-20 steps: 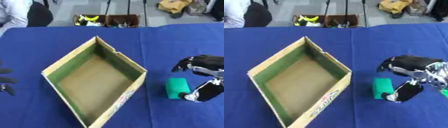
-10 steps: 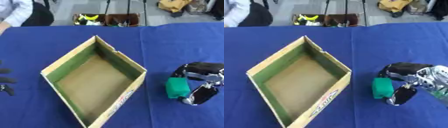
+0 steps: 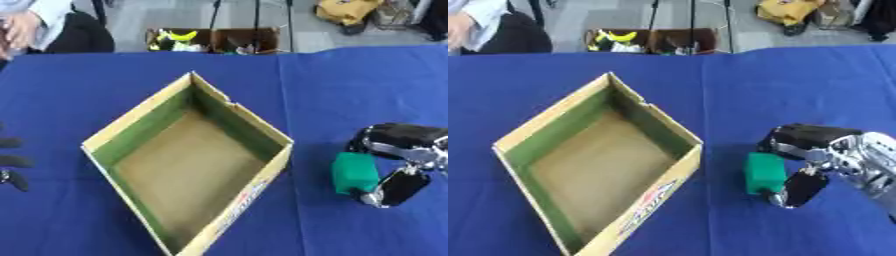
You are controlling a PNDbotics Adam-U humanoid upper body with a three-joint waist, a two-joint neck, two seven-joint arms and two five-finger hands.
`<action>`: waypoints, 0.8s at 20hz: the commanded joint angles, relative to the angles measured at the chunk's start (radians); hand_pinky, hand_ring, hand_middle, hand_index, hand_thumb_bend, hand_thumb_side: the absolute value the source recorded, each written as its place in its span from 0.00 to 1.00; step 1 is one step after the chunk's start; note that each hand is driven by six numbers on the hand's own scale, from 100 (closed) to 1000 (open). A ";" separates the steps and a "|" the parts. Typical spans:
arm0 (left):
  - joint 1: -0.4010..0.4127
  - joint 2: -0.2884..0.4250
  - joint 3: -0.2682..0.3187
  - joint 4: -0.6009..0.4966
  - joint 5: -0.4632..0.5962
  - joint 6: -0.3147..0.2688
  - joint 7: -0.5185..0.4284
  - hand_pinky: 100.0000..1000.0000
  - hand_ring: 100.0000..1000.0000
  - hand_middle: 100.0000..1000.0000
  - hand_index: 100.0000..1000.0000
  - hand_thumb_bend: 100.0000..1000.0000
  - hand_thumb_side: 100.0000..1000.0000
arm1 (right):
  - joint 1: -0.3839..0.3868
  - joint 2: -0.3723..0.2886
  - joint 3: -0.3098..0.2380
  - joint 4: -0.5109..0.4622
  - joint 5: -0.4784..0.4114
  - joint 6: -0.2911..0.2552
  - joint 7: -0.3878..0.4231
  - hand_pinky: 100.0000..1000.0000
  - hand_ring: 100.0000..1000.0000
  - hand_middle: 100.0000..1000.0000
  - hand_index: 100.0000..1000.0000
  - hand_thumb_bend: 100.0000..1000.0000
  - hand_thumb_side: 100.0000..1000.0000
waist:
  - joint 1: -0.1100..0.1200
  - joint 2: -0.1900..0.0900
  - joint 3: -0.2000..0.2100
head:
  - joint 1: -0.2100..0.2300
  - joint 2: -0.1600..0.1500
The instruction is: Pick up objects on the table and place them in the box.
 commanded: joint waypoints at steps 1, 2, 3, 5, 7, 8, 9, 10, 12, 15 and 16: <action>-0.006 0.014 -0.002 -0.020 0.003 -0.001 -0.002 0.21 0.46 0.57 0.84 0.07 0.93 | -0.013 -0.023 -0.015 -0.007 -0.011 0.015 -0.033 0.65 0.64 0.51 0.67 0.00 0.15 | -0.003 -0.019 -0.001 | -0.002 -0.009; -0.006 0.014 -0.002 -0.020 0.003 -0.001 -0.002 0.21 0.46 0.57 0.84 0.07 0.93 | -0.012 -0.025 -0.016 -0.011 -0.013 0.020 -0.041 0.65 0.63 0.51 0.66 0.00 0.14 | -0.003 -0.020 -0.002 | -0.002 -0.009; -0.006 0.014 -0.002 -0.020 0.003 -0.001 -0.002 0.21 0.46 0.57 0.84 0.07 0.93 | -0.011 -0.027 -0.017 -0.015 -0.014 0.026 -0.047 0.64 0.62 0.50 0.65 0.00 0.12 | -0.003 -0.020 -0.002 | -0.002 -0.009; -0.006 0.014 -0.002 -0.020 0.003 -0.001 -0.002 0.21 0.46 0.57 0.84 0.07 0.93 | -0.010 -0.029 -0.020 -0.023 -0.019 0.040 -0.058 0.63 0.60 0.47 0.62 0.00 0.11 | -0.002 -0.020 -0.003 | -0.002 -0.011; -0.006 0.014 -0.001 -0.020 0.002 -0.001 -0.001 0.21 0.46 0.57 0.84 0.07 0.93 | -0.009 -0.029 -0.029 -0.037 -0.028 0.056 -0.069 0.62 0.59 0.46 0.60 0.00 0.11 | -0.002 -0.020 -0.004 | -0.001 -0.011; -0.005 0.014 -0.001 -0.020 0.002 0.000 -0.001 0.21 0.46 0.57 0.84 0.07 0.93 | -0.010 -0.030 -0.036 -0.048 -0.033 0.062 -0.075 0.62 0.59 0.45 0.59 0.00 0.11 | -0.002 -0.020 -0.004 | -0.001 -0.012; -0.005 0.014 -0.001 -0.020 0.002 0.000 -0.001 0.21 0.46 0.57 0.84 0.06 0.93 | -0.011 -0.032 -0.044 -0.062 -0.039 0.068 -0.080 0.62 0.59 0.44 0.59 0.00 0.12 | -0.002 -0.020 -0.004 | 0.000 -0.012; -0.005 0.014 -0.001 -0.020 0.002 0.000 -0.001 0.21 0.46 0.57 0.84 0.06 0.93 | -0.012 -0.034 -0.052 -0.076 -0.044 0.074 -0.086 0.62 0.59 0.44 0.59 0.00 0.12 | -0.002 -0.021 -0.005 | 0.000 -0.011; -0.005 0.015 0.000 -0.020 0.002 0.000 -0.001 0.21 0.46 0.57 0.84 0.06 0.93 | -0.014 -0.040 -0.072 -0.107 -0.057 0.086 -0.094 0.62 0.59 0.43 0.58 0.00 0.13 | -0.002 -0.021 -0.006 | 0.001 -0.011; -0.004 0.015 0.001 -0.020 0.002 -0.001 0.000 0.21 0.46 0.57 0.84 0.06 0.93 | -0.022 -0.044 -0.107 -0.155 -0.077 0.108 -0.109 0.62 0.58 0.42 0.58 0.00 0.14 | -0.002 -0.023 -0.007 | 0.002 -0.011; -0.003 0.015 0.001 -0.020 0.002 -0.001 0.001 0.21 0.46 0.57 0.84 0.06 0.93 | -0.027 -0.046 -0.119 -0.173 -0.081 0.112 -0.116 0.62 0.58 0.42 0.58 0.00 0.14 | -0.002 -0.024 -0.007 | 0.002 -0.011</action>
